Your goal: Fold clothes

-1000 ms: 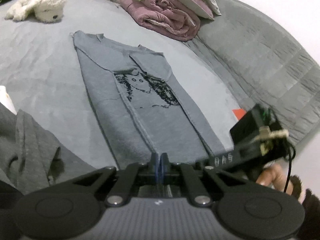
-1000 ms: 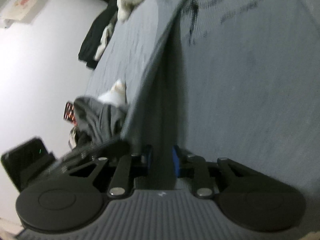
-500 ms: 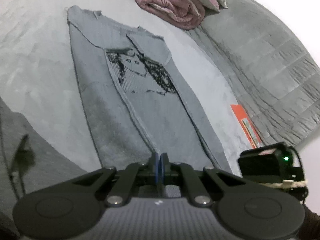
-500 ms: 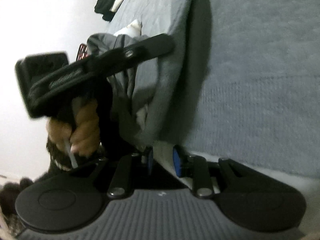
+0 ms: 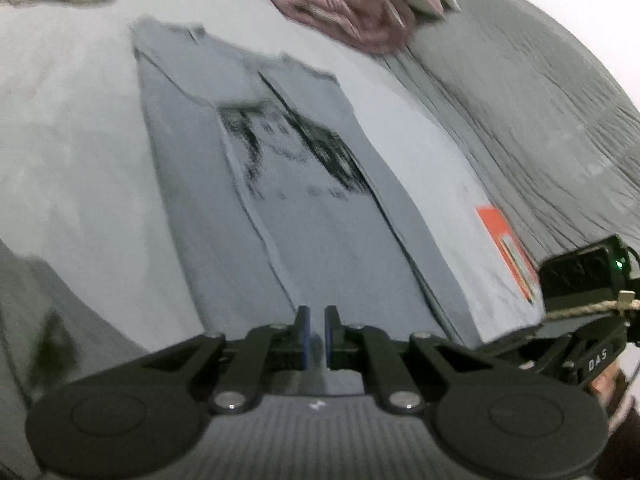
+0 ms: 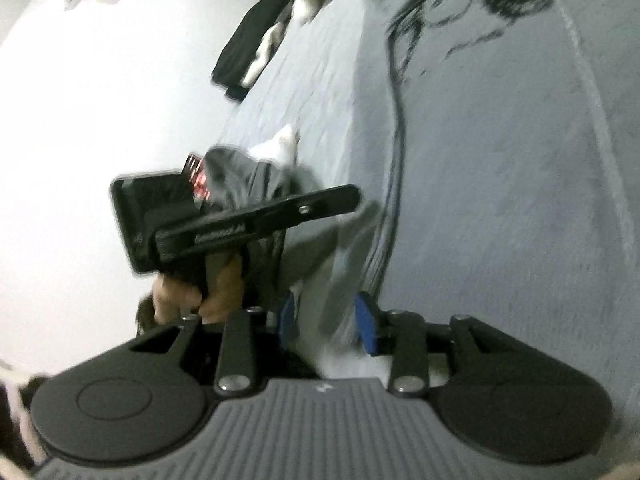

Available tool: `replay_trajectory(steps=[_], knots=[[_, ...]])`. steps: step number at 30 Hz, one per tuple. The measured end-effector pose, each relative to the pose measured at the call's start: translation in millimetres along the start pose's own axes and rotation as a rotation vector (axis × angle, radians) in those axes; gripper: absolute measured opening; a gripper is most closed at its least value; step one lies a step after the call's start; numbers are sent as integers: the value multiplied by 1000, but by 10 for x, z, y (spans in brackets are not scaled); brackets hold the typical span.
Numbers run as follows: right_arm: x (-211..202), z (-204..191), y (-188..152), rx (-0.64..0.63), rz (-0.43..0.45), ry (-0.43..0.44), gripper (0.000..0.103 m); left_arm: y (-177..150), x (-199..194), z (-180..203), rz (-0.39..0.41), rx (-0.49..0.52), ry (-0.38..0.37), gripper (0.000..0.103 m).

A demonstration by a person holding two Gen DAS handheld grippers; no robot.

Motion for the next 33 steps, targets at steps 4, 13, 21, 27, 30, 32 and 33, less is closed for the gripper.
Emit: replay_trajectory(steps=[4,13,21,27,30,32,33], knots=[[67,93,213,28,50,-25,39,110,17,-103,66,6,66,5],[378,357,729,44,124,-129,42,148,210,-141,-27,41,97,9],[650,405,1134,0,238,-147,40,209,278,-57,-42,78,59,9],[701,408,1144,-46,288,-224,5,198,321,14,-53,104,32,9],[696,365,1118,-108,297,-291,4,200,304,11,-53,101,32,11],[717,393,1107,-110,285,-293,6,197,306,5,-58,100,36,12],[714,389,1105,-108,282,-287,11,198,302,9,-57,100,37,12]])
Point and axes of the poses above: each gripper's, at about its wrist camera, not at the fingertips, and x roughly the way its jaws point, z to its right, y to its top, the point moved 4 cm from there along x, roughly the way its jaws point, and after that the axes turned 8 degrees about y, right-handed, at the moved point
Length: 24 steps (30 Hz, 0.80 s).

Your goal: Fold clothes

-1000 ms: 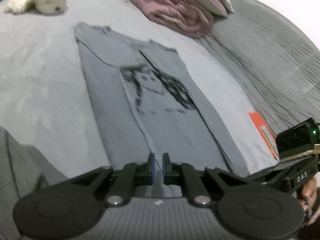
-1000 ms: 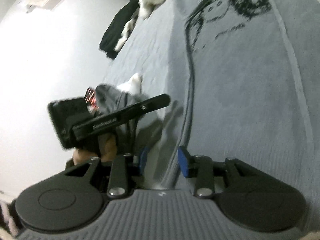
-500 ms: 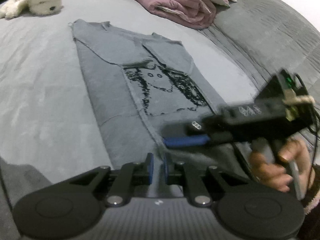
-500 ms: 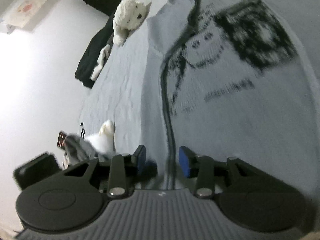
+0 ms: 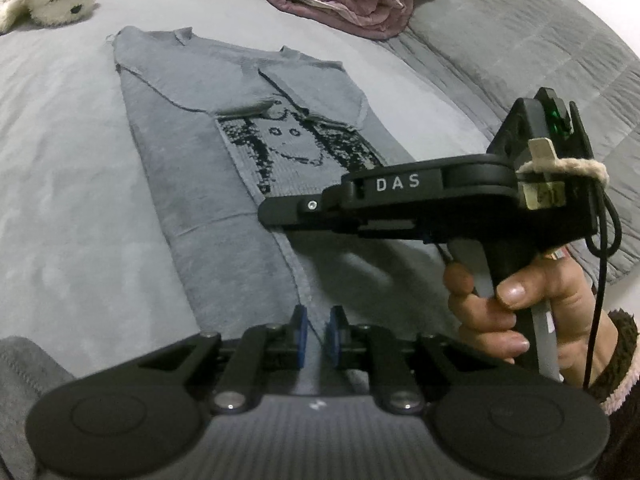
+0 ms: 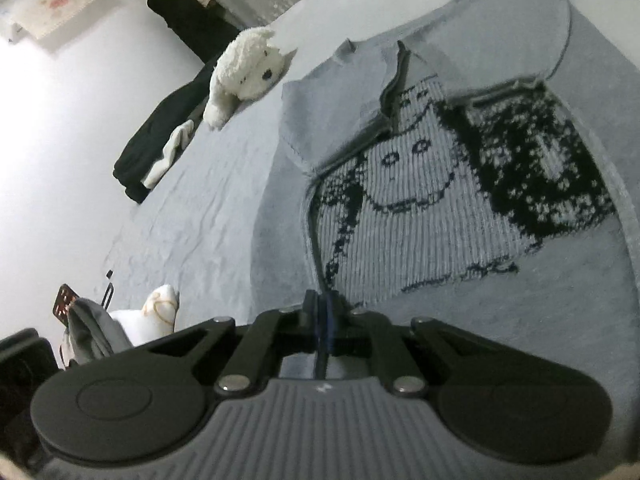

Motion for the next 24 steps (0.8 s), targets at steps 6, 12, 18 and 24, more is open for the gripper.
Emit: replay_trajectory(steps=[6,12,18,24], knots=[[-259,-113,31,-66,22,-20,18,-17,-68,32,-11,18,-15,12],[-750,38,-32,-71,59,-106,41,-83,-82,128,-73,30,-22,25],[-1063,162,-256,-62,22,-162,41,-198,-67,296,-132,106,-10,25],[-1259,238,-409,-76,-6,-183,41,-347,-149,402,-199,144,-78,25]])
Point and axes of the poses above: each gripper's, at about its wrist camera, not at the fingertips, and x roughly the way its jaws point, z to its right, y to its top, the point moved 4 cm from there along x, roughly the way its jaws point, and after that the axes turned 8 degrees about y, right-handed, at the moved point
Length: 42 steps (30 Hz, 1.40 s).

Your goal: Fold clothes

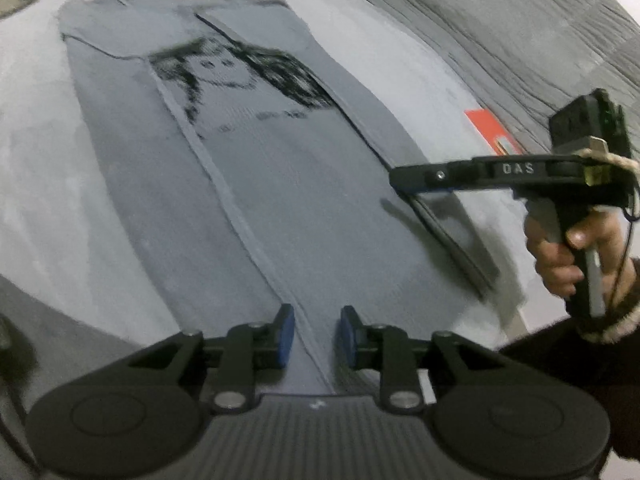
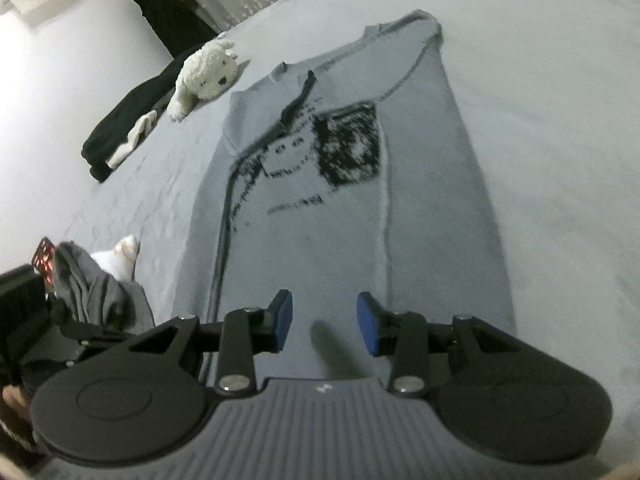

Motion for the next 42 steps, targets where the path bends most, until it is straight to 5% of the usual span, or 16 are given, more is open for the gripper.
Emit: replay_trajectory(steps=[9,23,33,42], knots=[[-396,120,-187,-32,11,-11,41,-221,-198,225,-50,93,-206,34],[-730,523,-338,16,2,-7,41,-227,-198,-273,-40,-36,-48,36],[-752,843,-485,161,-60,147,41,-331,-139,-352,-46,-52,-38,36],[-611,788,-534,166,-120,239,41,-367,-51,-415,-23,-130,-99,33]])
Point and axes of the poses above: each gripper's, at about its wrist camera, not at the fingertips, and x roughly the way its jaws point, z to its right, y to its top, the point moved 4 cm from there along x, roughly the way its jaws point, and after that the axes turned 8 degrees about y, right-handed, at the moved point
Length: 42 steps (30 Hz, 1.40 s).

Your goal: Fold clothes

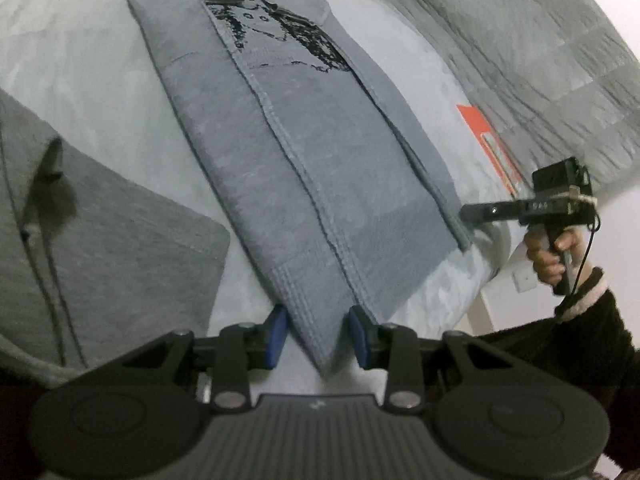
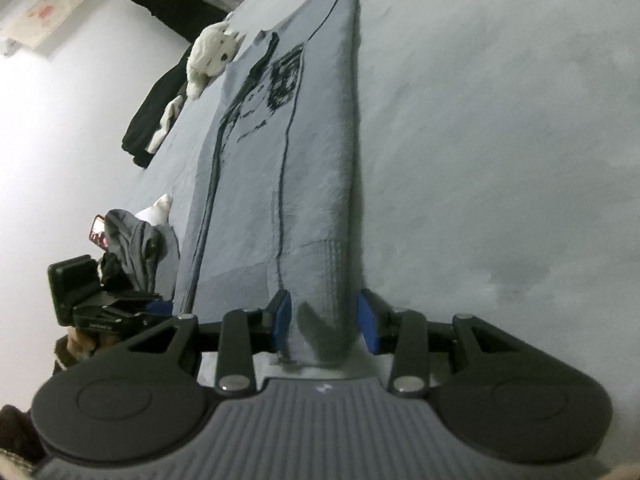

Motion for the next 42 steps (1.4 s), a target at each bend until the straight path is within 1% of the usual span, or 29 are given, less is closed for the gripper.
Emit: replay_trajectory(steps=[4,5,6,7,8,9,11,14,18,20,25,33,38,42], knots=[[20,-12,-6,2,-11,19,41,-8,28,16,10,-21,-23,32],[22,-16,-8,3,-14,22,40,-9,31,17,11,-27,-28,26],[24,-21,-11,3,-17,25,35,-7,39,13,9,-35,-34,22],[26,-25,-13,3,-20,28,24,-1,49,4,6,-47,-44,14],[39,-24,-19,14,-28,41,20,4,50,-3,4,-61,-56,11],[53,-22,-25,27,-37,55,18,13,45,-8,7,-76,-72,11],[56,-62,-20,20,-39,68,17,33,11,-17,20,-105,-115,9],[18,-120,26,29,-9,112,15,63,-40,-23,44,-147,-173,9],[-35,-197,117,45,43,171,15,106,-74,-34,77,-205,-226,8],[-44,-230,180,50,68,188,15,138,-92,-57,97,-242,-251,8],[6,-261,373,77,110,197,15,236,-136,-165,164,-363,-319,8],[182,-109,750,180,179,207,15,375,-94,-446,280,-569,-313,8],[315,107,937,273,199,199,16,448,1,-567,296,-642,-287,8],[400,246,966,336,196,192,17,458,56,-658,298,-681,-270,8]])
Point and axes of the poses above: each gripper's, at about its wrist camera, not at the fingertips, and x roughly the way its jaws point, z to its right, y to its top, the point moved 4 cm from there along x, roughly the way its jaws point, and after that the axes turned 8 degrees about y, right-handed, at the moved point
